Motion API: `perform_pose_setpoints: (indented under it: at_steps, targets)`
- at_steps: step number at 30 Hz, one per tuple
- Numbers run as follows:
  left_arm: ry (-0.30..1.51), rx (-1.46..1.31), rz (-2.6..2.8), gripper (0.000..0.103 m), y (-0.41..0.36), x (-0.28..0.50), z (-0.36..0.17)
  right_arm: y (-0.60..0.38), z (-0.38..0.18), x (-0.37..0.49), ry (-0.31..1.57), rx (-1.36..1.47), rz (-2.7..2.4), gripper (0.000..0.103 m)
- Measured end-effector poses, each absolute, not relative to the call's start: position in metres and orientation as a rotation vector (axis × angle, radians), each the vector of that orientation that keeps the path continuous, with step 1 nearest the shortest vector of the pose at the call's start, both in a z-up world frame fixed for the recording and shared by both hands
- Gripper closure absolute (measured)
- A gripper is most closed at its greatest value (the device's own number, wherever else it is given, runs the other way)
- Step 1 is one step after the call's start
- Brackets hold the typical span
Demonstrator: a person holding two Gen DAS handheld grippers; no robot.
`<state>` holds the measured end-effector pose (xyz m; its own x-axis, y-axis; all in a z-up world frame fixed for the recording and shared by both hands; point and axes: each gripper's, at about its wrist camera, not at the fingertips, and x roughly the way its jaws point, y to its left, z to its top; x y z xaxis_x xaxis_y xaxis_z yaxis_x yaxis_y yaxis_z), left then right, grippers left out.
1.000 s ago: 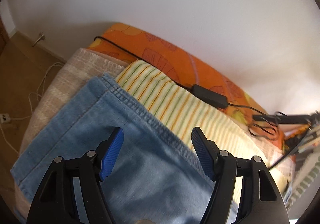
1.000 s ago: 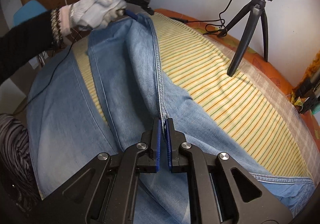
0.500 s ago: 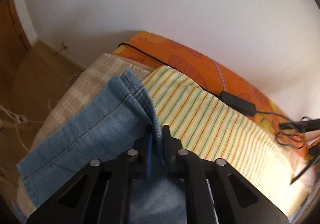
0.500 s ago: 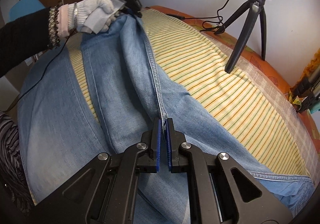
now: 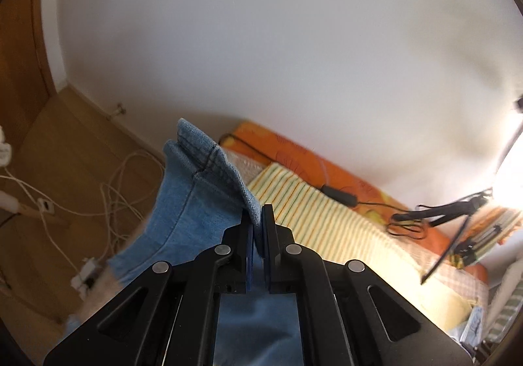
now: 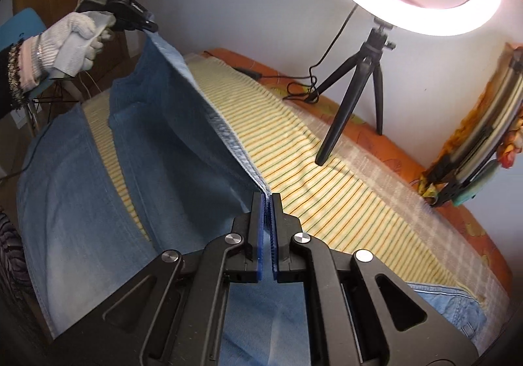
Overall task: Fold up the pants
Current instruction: 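Lift the jeans waistband with both grippers and pull it up off the bed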
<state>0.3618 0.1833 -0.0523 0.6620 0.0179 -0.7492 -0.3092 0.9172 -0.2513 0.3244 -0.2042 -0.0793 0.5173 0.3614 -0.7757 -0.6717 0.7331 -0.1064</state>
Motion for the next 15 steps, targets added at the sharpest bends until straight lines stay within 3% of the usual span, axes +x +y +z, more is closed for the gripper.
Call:
perform_pose_setpoints:
  at_steps: [7,15]
  targets:
    - [0.753,-0.391,0.164,0.1,0.193,0.289,-0.01,-0.214,-0.047,0.257,0.747,-0.447,0.661,0.099]
    - [0.713,-0.456,0.169,0.1,0.203,0.185,-0.04,-0.218,-0.054,0.158,0.735,-0.523,0.74,0.099]
